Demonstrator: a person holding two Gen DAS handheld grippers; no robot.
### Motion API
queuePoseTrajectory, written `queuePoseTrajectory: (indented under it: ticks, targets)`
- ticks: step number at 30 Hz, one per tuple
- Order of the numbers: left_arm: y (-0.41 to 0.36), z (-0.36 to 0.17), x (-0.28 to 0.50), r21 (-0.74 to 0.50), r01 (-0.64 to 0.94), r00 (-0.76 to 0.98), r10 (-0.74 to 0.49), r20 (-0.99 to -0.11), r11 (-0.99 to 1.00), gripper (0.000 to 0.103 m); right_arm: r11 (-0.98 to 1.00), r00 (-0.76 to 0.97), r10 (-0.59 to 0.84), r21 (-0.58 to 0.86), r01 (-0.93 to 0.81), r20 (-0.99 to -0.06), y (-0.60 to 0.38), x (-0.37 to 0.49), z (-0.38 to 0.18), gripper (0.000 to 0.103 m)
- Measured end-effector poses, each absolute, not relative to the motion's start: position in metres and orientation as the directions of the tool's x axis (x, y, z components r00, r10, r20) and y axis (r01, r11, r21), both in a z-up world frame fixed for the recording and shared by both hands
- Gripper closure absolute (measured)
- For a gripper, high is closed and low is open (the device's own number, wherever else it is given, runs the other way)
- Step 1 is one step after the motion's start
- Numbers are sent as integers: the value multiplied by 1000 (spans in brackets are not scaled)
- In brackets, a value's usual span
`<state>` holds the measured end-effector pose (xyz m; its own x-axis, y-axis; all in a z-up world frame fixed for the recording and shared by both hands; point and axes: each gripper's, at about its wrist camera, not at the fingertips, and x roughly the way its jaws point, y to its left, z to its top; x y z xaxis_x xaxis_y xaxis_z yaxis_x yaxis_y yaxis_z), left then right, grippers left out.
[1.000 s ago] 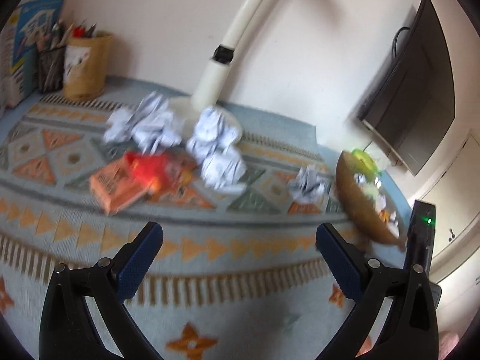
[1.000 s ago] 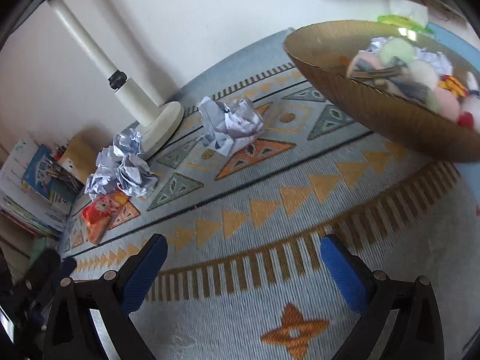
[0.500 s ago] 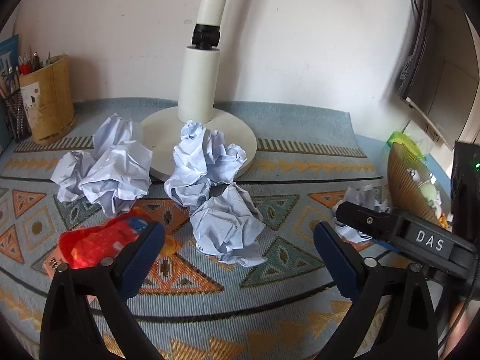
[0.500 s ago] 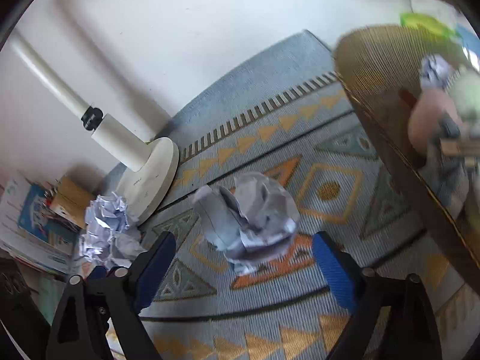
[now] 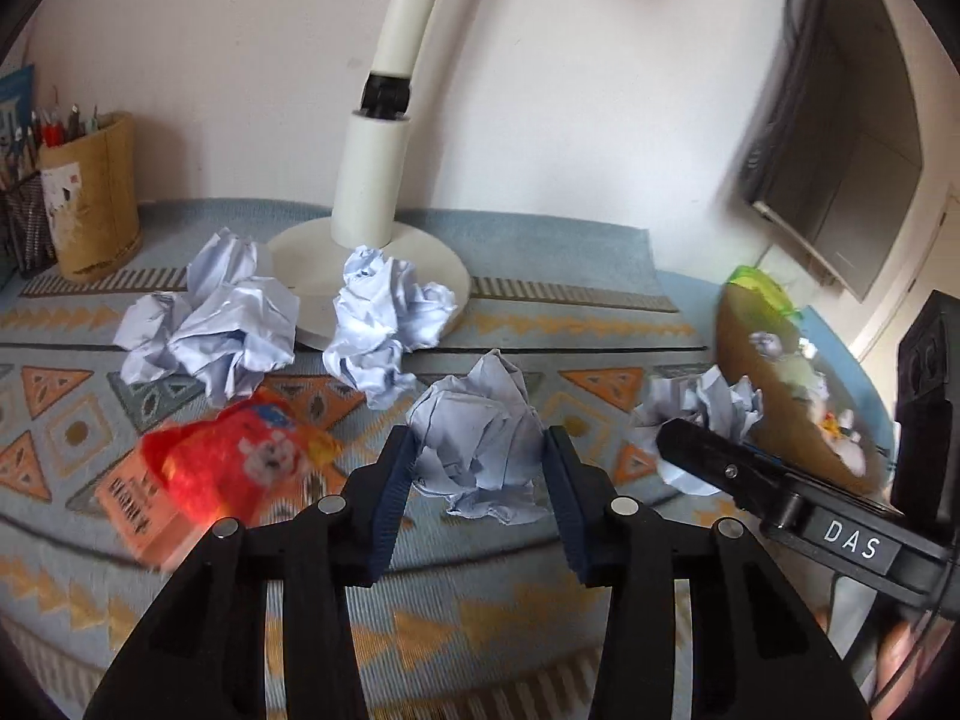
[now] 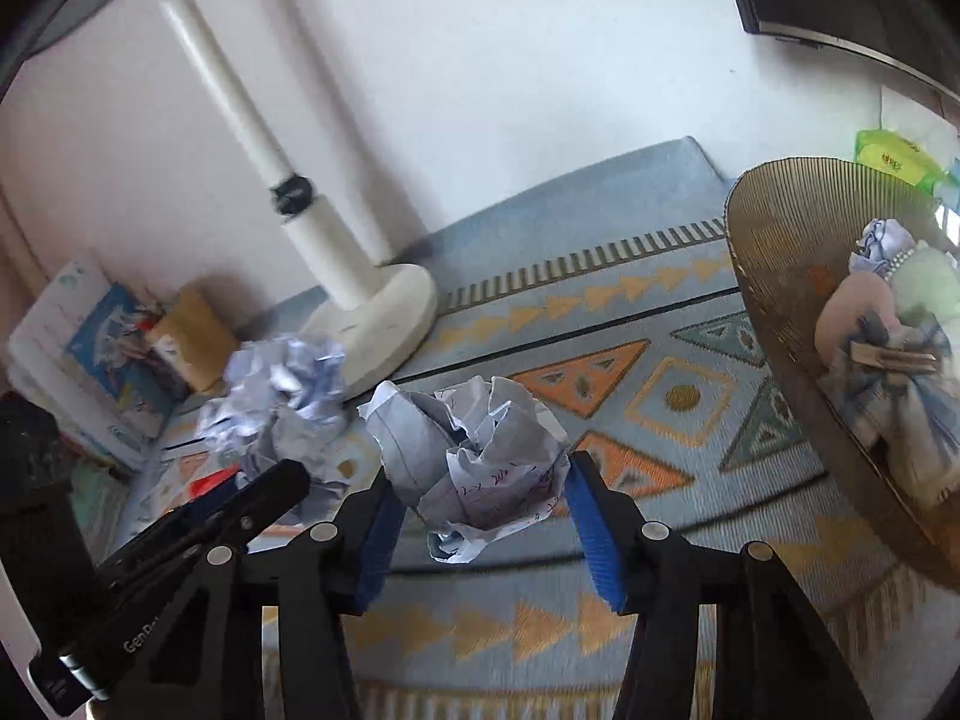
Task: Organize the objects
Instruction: 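Lift both held paper balls off the rug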
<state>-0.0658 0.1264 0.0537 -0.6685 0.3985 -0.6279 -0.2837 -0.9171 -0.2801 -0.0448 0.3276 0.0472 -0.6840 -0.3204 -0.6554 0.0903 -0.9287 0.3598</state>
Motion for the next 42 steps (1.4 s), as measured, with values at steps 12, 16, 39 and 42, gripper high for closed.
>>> queuePoseTrajectory:
  ticks: [12, 16, 39, 42]
  targets:
    - [105, 36, 17, -262, -230, -710, 346, -613, -937, 62, -943, -621, -329, 284, 173, -712, 295, 26, 12, 50]
    - [100, 35, 15, -284, -219, -718, 351, -601, -934, 61, -938, -600, -340, 309, 159, -724, 299, 19, 7, 47]
    - [95, 31, 16, -315, -220, -703, 374, -604, -923, 60, -951, -665, -293, 279, 130, -687, 302, 25, 14, 34]
    - [95, 31, 17, -317, -225, -703, 378, -602, -922, 60, -936, -679, -346, 293, 197, -648, 299, 32, 19, 55]
